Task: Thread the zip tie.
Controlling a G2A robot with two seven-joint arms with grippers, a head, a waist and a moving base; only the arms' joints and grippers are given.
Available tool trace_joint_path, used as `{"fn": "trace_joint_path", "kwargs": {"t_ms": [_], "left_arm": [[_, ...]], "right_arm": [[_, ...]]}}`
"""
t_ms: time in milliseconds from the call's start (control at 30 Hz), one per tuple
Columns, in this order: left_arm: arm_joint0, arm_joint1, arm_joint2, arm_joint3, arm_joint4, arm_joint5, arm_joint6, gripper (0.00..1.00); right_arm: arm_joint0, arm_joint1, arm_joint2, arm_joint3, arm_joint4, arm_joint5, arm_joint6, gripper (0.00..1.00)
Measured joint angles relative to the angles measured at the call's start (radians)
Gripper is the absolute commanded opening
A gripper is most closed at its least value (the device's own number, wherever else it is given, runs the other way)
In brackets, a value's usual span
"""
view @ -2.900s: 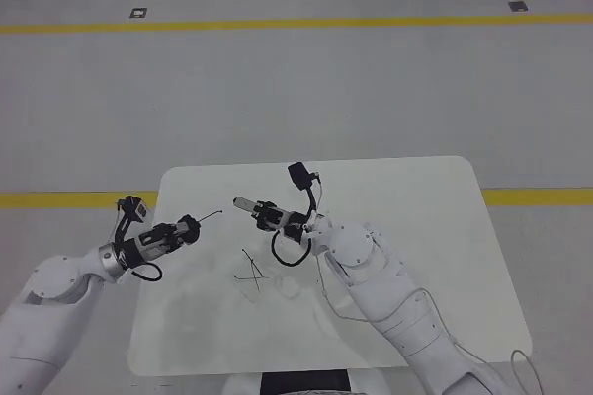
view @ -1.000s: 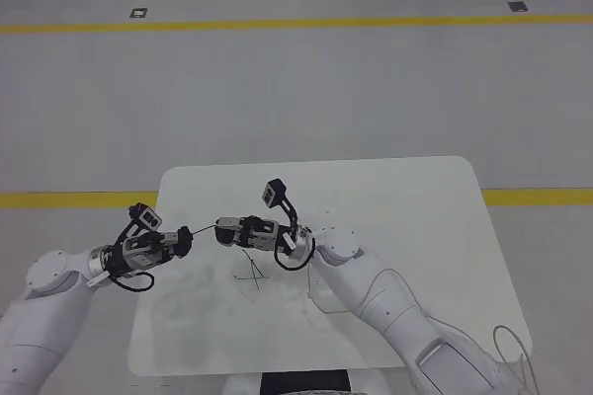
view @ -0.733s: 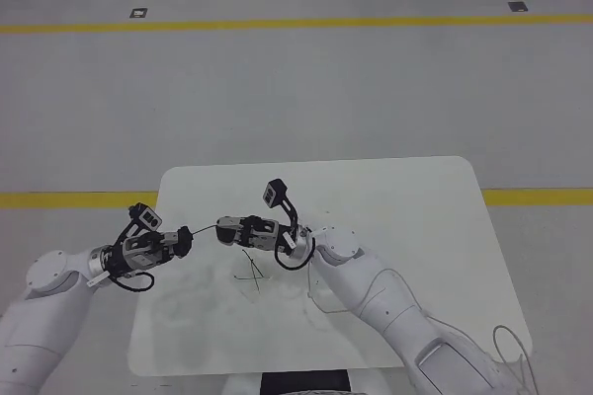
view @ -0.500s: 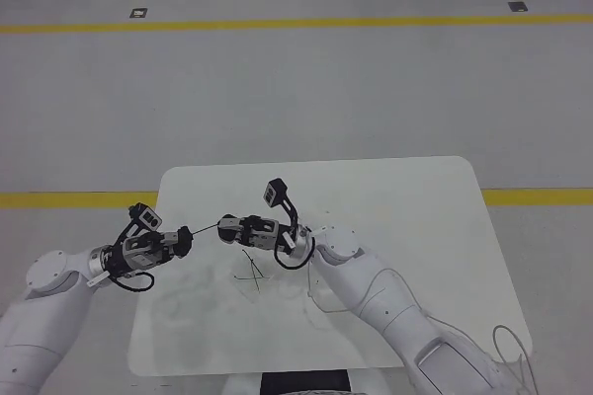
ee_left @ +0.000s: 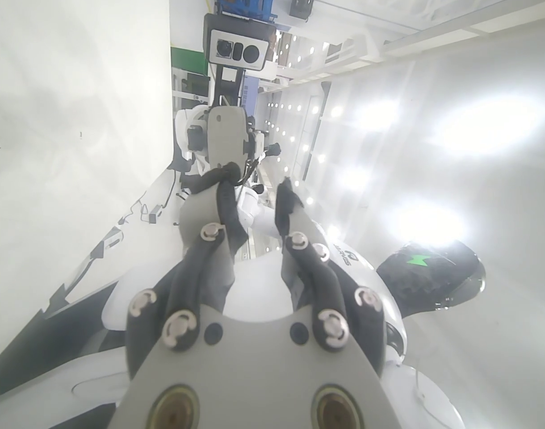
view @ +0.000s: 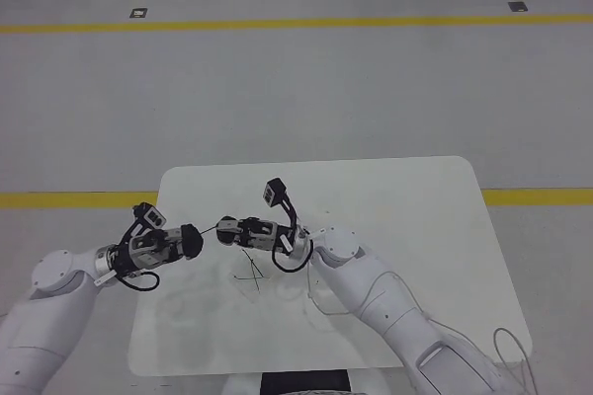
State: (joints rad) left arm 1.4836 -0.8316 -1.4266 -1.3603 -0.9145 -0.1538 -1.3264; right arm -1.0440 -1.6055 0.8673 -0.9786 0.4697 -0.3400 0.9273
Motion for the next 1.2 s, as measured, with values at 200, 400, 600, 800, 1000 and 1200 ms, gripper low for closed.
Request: {"fn": "trace_joint_path", "kwargs": {"t_ms": [200,400,600,800,1000,1200], "left_arm": [[0.002,-0.002,-0.002,-0.011,-0.002,-0.01,0.018,1.0],[0.003,-0.004,0.003,-0.017,-0.007,-0.003,0.03,1.0],[0.005,-0.008,0.013,-0.027,0.001,-0.002,0.052,0.98],[0.005,-0.01,0.009,-0.026,0.014,-0.012,0.054,0.22],[0.01,-0.012,0.008,-0.026,0.031,-0.027,0.074,0.11],[0.013,-0.015,0.008,-0.031,0.052,-0.042,0.097,0.0]], "right_arm": [[0.006,-0.005,-0.012,0.005,-0.006,0.0,-0.012,0.0],[-0.002,-0.002,-0.014,-0.009,-0.033,0.013,-0.041,0.0],[-0.024,0.008,-0.019,-0.056,-0.115,0.047,-0.105,0.0],[-0.032,0.017,-0.021,-0.087,-0.184,0.072,-0.142,0.0],[-0.045,0.028,-0.015,-0.13,-0.234,0.095,-0.161,0.0],[-0.062,0.036,-0.009,-0.164,-0.23,0.104,-0.145,0.0]]}}
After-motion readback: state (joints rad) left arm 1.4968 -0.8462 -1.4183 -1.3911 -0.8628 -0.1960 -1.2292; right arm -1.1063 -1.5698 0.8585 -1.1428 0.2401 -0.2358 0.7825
